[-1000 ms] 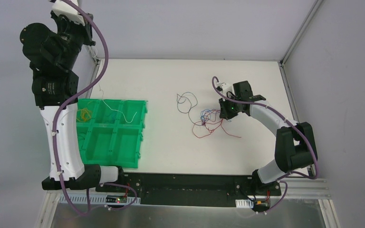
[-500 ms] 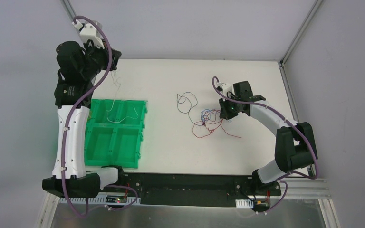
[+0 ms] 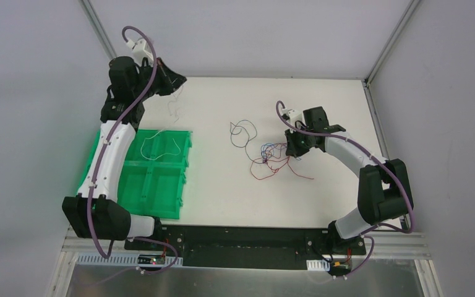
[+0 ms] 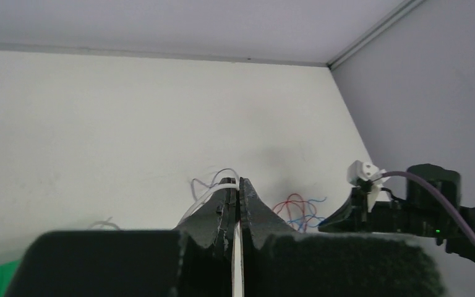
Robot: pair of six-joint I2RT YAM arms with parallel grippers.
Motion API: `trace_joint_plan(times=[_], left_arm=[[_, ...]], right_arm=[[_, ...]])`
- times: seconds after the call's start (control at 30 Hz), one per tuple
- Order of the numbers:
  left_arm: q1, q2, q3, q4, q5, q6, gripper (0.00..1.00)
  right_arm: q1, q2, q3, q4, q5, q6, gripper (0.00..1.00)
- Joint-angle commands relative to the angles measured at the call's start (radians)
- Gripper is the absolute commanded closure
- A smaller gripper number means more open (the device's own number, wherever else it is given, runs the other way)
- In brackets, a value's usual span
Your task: Untangle the cables
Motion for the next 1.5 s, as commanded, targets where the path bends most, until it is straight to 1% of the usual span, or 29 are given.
trace_joint_plan(times=[0.0,0.1,0.23,0.33,0.47,0.57,0.7,0.83,0.9,0.97,1.0,1.07,1.2,1.3,1.47], left_arm=[[-0.089,0.077,0.121,0.175,0.062,-0.12,1.0],[-0.11,0.15,0.164,0.223,0.05,-0.194,1.0],[-0.108,0.203,0.133,0.301,0.069,-0.247,1.0],[-0.1,0.208,0.069,0.333,0.076,-0.259,1.0],[-0.043,0.163,-0.092,0.32,0.098,-0.256,1.0],[0.006,0.087,-0.187,0.247,0.101,-0.192,1.0],[0.063,-0.039,-0.269,0.103,0.126,-0.066,1.0],[0.103,-0.158,-0.322,-0.013,0.111,0.024,1.0],[0.156,-0.19,-0.327,-0.064,0.095,0.043,1.0],[0.174,-0.186,-0.302,-0.163,0.005,0.124,1.0],[0.173,-0.179,-0.298,-0.193,-0.018,0.162,1.0],[0.174,-0.157,-0.308,-0.214,-0.018,0.201,1.0],[0.171,-0.077,-0.338,-0.22,0.022,0.224,1.0],[0.158,-0.016,-0.351,-0.202,0.013,0.255,1.0],[0.129,0.031,-0.413,-0.141,-0.004,0.284,1.0]], right_arm=[[0.002,-0.021,0.0,0.003,-0.027,0.008,1.0],[0.003,-0.015,0.006,0.003,-0.025,0.015,1.0],[0.003,-0.023,-0.002,-0.002,-0.016,0.017,1.0],[0.003,-0.037,-0.014,-0.008,-0.009,0.015,1.0],[0.0,-0.056,-0.028,-0.015,-0.001,0.006,1.0],[-0.001,-0.069,-0.04,-0.015,0.002,0.008,1.0],[-0.002,-0.08,-0.056,-0.015,-0.006,0.007,1.0],[-0.001,-0.079,-0.055,-0.015,-0.014,0.004,1.0],[0.0,-0.078,-0.05,-0.02,-0.02,-0.001,1.0],[-0.002,-0.076,-0.045,-0.021,-0.018,-0.004,1.0],[-0.002,-0.074,-0.043,-0.023,-0.021,-0.007,1.0],[-0.003,-0.07,-0.04,-0.024,-0.028,-0.008,1.0],[-0.003,-0.058,-0.022,-0.036,-0.029,-0.01,1.0],[-0.003,-0.061,-0.026,-0.039,-0.03,-0.015,1.0],[-0.003,-0.074,-0.044,-0.043,-0.028,-0.014,1.0]])
